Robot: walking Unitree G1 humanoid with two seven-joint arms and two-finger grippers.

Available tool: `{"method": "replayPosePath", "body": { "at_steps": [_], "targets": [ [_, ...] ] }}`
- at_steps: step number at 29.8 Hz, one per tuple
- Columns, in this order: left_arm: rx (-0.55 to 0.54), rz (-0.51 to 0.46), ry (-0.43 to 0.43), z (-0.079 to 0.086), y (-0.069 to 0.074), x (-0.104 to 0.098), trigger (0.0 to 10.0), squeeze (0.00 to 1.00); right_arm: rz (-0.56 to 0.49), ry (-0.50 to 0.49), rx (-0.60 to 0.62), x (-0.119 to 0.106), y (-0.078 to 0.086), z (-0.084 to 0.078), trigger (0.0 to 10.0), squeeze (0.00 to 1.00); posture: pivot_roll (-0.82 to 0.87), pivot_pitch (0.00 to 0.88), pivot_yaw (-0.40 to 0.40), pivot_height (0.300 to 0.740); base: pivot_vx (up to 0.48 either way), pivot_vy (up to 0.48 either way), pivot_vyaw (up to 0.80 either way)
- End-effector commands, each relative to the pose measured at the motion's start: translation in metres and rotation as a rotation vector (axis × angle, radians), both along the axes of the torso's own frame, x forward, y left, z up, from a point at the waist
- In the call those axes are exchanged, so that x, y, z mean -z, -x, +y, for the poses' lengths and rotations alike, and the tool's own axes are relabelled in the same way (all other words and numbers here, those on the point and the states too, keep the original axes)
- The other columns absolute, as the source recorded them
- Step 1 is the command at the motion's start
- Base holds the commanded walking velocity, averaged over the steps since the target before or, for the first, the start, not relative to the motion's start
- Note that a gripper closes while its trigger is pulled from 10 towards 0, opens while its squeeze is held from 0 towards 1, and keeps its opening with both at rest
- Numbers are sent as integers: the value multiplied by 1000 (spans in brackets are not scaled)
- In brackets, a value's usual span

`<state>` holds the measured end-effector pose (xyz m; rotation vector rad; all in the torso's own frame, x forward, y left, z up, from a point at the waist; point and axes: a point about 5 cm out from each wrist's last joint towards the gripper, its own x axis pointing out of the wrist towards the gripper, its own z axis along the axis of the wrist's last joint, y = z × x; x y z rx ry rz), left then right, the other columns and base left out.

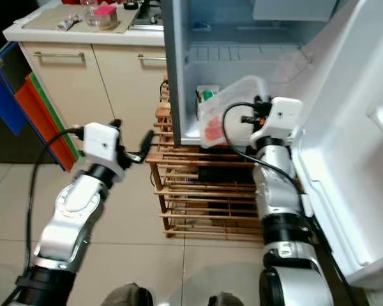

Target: Restocking fridge

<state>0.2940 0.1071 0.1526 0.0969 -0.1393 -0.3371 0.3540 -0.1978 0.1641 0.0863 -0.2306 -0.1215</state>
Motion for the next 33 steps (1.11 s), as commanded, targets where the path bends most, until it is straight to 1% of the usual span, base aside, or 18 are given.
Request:
{"method": "replayPosePath", "body": {
  "at_steps": [1,2,5,9,15,18,23,24,25,26,27,28,29,30,33],
  "targets": [
    [-14,-23,-6,6,-1,-6,10000,0,-26,-6,-13,-7,-3,6,0,0,14,0,23,715,0,0,0],
    [-15,-23,-6,6,-1,-6,10000,0,-25,-13,-9,-7,-3,5,0,0,14,0,23,715,0,0,0],
    [-17,-23,-4,6,-1,-6,10000,0,-1,-71,15,-7,-8,1,0,0,14,0,23,715,0,0,0],
    [-21,-22,-14,5,-2,-5,10000,0,26,-126,6,-6,-14,2,0,0,17,0,21,715,0,0,0],
    [-22,-35,-29,6,-2,-6,10000,0,34,-139,12,-6,-18,2,0,0,23,0,17,715,0,0,0],
    [-9,-46,-18,5,-3,-8,10000,0,34,-142,23,-7,-21,2,0,0,21,0,19,715,0,0,0],
    [13,-25,-11,4,-1,-4,10000,0,34,-153,12,-7,-23,4,0,0,25,0,15,715,0,0,0],
    [25,-9,6,8,2,2,10000,0,31,-155,16,-7,-21,2,0,0,27,0,12,715,0,0,0],
    [20,4,-4,11,5,7,10000,0,29,-154,18,-6,-20,0,0,0,27,0,7,715,0,0,0],
    [20,4,-4,11,5,7,10000,0,29,-154,18,-6,-20,0,0,0,27,0,7,715,0,0,0],
    [7,21,-44,20,11,17,10000,0,19,-147,19,-5,-14,-1,0,0,28,0,1,715,0,0,0],
    [-10,27,-73,28,17,23,10000,0,-11,-108,15,-8,-8,-1,0,0,30,0,-2,715,0,0,0],
    [-10,27,-73,28,17,23,10000,0,-11,-108,15,-8,-8,-1,0,0,30,0,-2,715,0,0,0],
    [-32,35,-94,38,24,29,10000,0,-66,-49,-4,-16,4,3,0,0,22,0,-5,715,0,0,0],
    [-57,33,-90,43,26,29,10000,0,-113,-6,-26,-23,13,8,0,0,18,0,-6,715,0,0,0]
  ]
}}
